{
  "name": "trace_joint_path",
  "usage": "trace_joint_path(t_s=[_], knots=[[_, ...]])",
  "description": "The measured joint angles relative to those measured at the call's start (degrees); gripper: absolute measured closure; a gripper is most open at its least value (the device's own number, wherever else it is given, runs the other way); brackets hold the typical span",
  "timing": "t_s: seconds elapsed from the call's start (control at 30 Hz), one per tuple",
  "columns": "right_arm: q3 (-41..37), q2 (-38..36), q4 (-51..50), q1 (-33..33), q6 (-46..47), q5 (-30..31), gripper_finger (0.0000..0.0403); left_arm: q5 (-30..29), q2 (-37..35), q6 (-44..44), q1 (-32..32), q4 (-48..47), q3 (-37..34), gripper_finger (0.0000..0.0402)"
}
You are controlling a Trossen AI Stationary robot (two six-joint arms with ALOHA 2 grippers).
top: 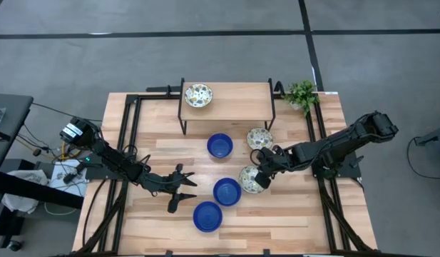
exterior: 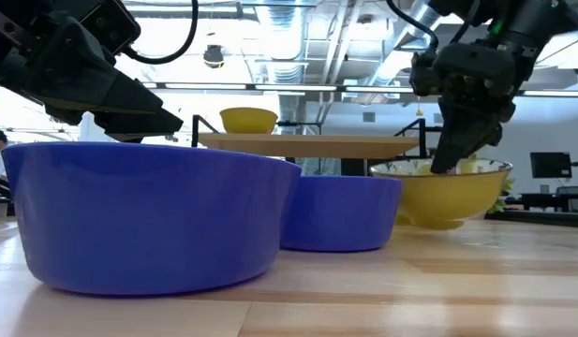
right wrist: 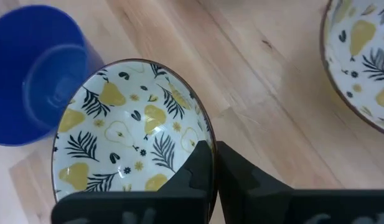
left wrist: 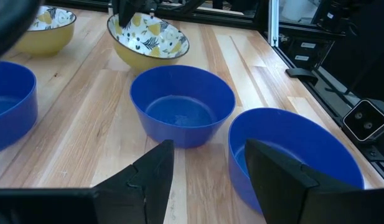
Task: Pick & Place Mini bowls
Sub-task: Put the bottom white patterned bowl on top of the white patterned bowl on the shelf
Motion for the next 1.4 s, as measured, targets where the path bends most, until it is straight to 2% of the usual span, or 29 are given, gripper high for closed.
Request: trace_joint_path(t_s=[0.57, 1.1, 1.23, 1.4], knots=[[6.2, -0.8, 1.2, 0.0, -5.2, 2.6, 0.0402, 0.0, 0.0, 0.0, 0.0, 0.0, 0.0, 0.0206], [10.1, -0.6, 8.2, -4.6, -6.9, 0.8, 0.0402, 0.0, 0.0, 1.4, 0.0, 0.0, 0.0, 0.0206], [10.1, -0.6, 9.3, -4.7, -7.1, 0.4, 0.0402, 0.0, -0.2, 10.0, 0.1, 0.4, 0.0, 0.0206], [10.1, -0.5, 10.8, -6.2, -6.2, -1.7, 0.0402, -0.1, -0.2, 33.0, 0.4, 5.8, 0.7, 0.0206]])
